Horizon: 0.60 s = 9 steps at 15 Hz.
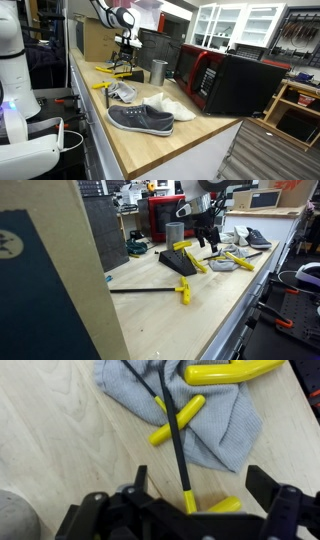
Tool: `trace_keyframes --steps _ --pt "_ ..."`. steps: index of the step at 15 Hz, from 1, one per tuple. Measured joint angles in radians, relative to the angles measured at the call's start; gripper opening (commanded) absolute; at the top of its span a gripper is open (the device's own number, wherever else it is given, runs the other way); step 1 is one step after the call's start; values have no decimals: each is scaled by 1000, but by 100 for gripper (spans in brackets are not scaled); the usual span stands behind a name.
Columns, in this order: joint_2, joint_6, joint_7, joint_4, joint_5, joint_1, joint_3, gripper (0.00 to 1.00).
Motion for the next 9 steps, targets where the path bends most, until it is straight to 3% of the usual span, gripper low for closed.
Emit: trace_keyframes --steps 9 --pt "42 26 0 8 -17 -10 29 100"
